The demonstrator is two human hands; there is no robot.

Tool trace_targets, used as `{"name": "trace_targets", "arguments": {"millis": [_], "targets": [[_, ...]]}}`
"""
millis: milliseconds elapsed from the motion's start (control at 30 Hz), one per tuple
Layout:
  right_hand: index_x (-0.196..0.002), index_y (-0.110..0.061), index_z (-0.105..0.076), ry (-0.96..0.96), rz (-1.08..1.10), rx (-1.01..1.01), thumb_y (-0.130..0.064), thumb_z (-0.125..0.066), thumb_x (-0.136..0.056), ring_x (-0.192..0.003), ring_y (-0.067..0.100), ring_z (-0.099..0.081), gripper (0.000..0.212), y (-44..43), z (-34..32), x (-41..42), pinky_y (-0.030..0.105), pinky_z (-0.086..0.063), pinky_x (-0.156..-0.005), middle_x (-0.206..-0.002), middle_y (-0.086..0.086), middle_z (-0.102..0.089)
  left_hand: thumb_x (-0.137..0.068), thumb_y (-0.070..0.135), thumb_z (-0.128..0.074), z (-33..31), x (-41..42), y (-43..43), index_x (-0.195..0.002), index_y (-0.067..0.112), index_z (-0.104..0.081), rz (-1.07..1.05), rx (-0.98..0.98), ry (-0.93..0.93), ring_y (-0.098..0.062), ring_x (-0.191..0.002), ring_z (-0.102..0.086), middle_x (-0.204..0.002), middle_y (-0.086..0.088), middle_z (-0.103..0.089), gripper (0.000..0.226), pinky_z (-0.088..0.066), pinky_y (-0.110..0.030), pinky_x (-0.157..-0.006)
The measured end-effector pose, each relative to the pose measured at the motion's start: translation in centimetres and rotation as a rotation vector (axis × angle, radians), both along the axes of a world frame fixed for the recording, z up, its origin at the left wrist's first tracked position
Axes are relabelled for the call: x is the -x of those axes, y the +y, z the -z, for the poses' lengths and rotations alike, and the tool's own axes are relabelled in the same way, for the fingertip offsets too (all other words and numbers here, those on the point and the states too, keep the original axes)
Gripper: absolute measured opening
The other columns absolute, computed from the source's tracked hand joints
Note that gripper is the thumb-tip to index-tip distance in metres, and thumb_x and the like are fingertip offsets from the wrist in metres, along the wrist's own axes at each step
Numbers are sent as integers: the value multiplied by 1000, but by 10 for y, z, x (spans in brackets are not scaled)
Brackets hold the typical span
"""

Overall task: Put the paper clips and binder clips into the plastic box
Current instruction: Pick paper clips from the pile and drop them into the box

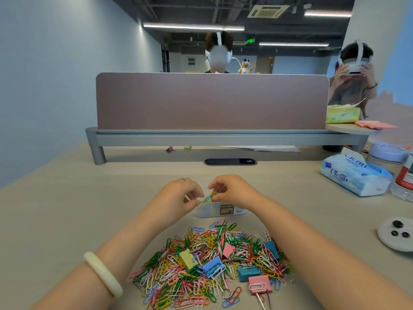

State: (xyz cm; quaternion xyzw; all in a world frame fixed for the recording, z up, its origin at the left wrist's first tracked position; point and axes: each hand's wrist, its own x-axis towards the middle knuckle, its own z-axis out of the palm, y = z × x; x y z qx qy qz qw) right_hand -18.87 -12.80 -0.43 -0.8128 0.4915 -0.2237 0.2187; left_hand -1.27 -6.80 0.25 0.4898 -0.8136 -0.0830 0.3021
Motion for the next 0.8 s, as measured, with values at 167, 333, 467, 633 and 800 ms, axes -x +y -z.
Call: {"name": "trace_targets", "arguments": {"millis": [167, 333, 467, 633, 800], "targets": [[-106, -13, -65, -100, -10, 114, -9, -58, -86, -91, 10, -60, 22, 33, -10, 14, 19, -44, -83, -103, 4, -69, -78, 24, -69, -2, -10, 22, -98, 21, -66, 96, -218, -141, -3, -81, -60, -90, 11, -57, 20, -48, -16, -74], [-111, -22, -61, 126, -137, 10, -35, -65, -81, -95, 9, -57, 33, 71, 7, 23, 20, -45, -84, -107, -4, -57, -61, 55, -72, -2, -37, 42, -125, 36, -45, 188, -551, -371, 6, -105, -44, -120, 12, -43, 72, -35, -1, -84], [-129, -27, -48, 252, -179, -70, -49, -62, -79, -114, 10, -46, 57, 72, 18, 20, 30, -40, -102, -124, -3, -47, -60, 57, -74, 8, -46, 50, -137, 39, -23, 155, -612, -587, -5, -124, -22, -133, 14, -23, 94, -23, -21, -107], [-131, -27, -46, 372, -260, -117, -46, -65, -77, -115, 13, -48, 60, 71, 9, 8, 27, -40, -98, -124, -2, -47, -74, 38, -71, 20, -30, 44, -132, 30, -38, 179, -465, -403, -2, -105, -37, -122, 5, -36, 67, -26, 2, -80], [-123, -27, -52, 470, -310, -130, -41, -68, -77, -109, 15, -52, 51, 67, 1, -2, 27, -42, -90, -121, 0, -55, -77, 22, -66, 31, -19, 43, -116, 27, -59, 128, -321, -223, -4, -96, -48, -106, 2, -51, 40, -38, -14, -89]]}}
